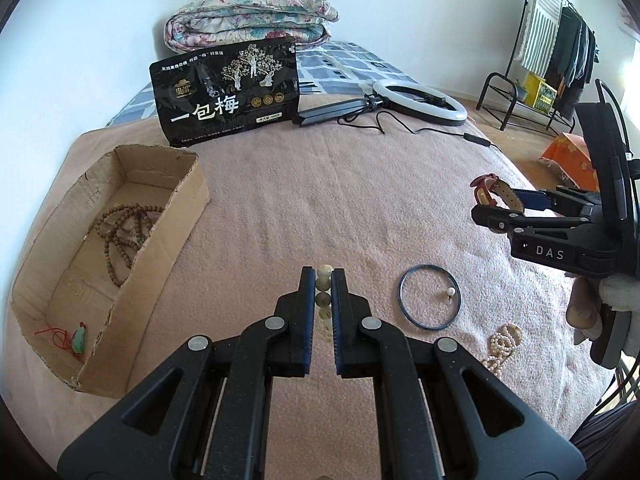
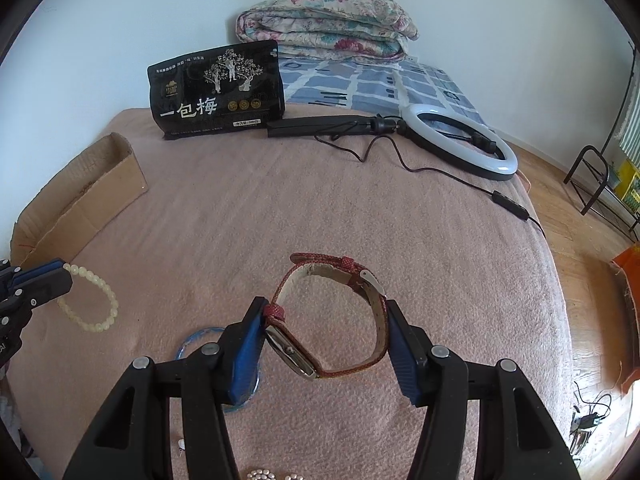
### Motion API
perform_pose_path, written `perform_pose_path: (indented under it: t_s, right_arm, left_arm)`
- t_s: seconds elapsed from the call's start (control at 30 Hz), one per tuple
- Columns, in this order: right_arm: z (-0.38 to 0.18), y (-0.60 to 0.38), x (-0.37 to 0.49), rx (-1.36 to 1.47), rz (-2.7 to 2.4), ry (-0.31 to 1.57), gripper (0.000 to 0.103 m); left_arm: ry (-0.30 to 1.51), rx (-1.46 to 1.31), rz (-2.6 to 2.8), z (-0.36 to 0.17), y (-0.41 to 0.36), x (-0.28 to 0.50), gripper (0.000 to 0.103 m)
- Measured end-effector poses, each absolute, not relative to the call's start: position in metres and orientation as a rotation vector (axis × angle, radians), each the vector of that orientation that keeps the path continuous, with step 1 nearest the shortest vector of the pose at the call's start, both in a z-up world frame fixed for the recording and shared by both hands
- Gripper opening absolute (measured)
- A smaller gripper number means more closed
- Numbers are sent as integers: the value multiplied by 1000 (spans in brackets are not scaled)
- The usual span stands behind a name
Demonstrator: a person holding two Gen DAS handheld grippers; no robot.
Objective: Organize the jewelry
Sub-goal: 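Carry the bracelet into the box and open the left tool while the right tool releases the watch there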
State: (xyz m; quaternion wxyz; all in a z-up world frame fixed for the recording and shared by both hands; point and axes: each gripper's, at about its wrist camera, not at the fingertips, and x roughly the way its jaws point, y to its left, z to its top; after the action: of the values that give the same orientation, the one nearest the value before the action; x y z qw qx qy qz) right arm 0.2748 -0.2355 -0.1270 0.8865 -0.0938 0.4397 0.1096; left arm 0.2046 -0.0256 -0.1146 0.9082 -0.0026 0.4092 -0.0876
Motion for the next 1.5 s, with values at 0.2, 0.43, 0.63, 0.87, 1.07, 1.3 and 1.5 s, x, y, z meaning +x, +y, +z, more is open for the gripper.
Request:
perform_pose_path:
  t_s: [0.2,0.43,0.63,0.87,1.07,1.3,1.5]
  right_arm:
    - [-118,-220,268,-191,258,905,59]
    - [-106,-189,261,-195,323,886,59]
    - [-93,-153,258,-213,379,856,59]
    - [-85,-107,260,-222,439,830,59]
    - [-80,-67,267,-222,479,812,59]
    - [-83,-19,276,-224,524,812,59]
    - [-90,14,288,-229,541,822,59]
  left_arm:
    - [786,3,-157,-97,-11,200,5]
    - [727,-16,-106,-75,17,200,5]
    - [704,-39,-44,-65,49,205,5]
    - [696,-49,38,-64,95,207,5]
    - [708,-52,94,-70,131,206,5]
    - [720,-93,146,-76,167,203,5]
    - [738,-130,181,-84,191,203,5]
